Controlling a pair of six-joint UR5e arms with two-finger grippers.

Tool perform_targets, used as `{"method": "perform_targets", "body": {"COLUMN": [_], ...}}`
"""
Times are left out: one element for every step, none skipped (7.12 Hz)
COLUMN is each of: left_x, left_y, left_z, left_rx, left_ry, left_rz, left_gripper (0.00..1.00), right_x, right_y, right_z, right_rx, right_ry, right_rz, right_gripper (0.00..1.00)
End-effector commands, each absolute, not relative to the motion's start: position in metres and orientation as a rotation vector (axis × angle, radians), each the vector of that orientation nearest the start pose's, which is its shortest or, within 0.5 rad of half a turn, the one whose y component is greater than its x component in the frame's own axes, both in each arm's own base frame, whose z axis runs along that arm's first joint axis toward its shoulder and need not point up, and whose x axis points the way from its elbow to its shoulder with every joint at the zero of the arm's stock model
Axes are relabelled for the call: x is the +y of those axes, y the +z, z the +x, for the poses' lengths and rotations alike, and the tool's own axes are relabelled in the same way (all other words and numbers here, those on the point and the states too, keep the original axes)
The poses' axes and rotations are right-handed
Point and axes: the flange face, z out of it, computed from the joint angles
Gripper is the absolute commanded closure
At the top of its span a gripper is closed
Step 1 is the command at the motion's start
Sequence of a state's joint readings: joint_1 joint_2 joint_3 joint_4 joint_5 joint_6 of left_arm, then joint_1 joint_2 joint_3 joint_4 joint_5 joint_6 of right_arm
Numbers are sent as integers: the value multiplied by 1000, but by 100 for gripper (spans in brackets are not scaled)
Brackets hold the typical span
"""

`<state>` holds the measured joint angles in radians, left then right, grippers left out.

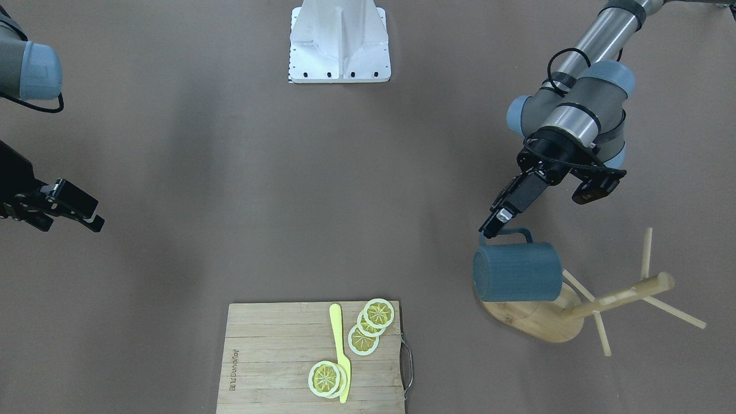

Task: Hang cup on storage rack
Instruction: 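Lift the mug by its handle with the left gripper toward the stand, then lower the mug handle onto a peg of the wooden stand with the left gripper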

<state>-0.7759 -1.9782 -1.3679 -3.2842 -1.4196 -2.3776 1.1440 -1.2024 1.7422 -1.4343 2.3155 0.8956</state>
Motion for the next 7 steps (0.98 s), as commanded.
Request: {"method": "perform_targets", "body": {"left_x": [-533,-535,-535,-536,-536,-536,-537], "left_y": [371,374,374,377,377,374,372], "left_z": [316,313,314,315,315,320,322], "left_rx": [2167,2178,2187,2181,2179,2177,2178], "left_ry": [-1395,-1438,-1461,-1466,-1465,-1454,-1452], "left_rz": [-112,-96,-112,-112,-108,-96,-96], "left_gripper": [100,100,100,100,100,100,100], "right_x": [-585,-584,-584,-583,-582,-581,-578], "right_y": [352,354,352,351,351,349,347], "right_z": [-204,-206,-206,-208,-210,-214,-217], "right_rx": [-929,-925,-927,-929,-928,-925,-926], "right_ry": [179,177,176,175,176,173,166], "right_rz": [94,94,96,96,94,97,99], "right_gripper": [0,0,0,0,0,0,0]}}
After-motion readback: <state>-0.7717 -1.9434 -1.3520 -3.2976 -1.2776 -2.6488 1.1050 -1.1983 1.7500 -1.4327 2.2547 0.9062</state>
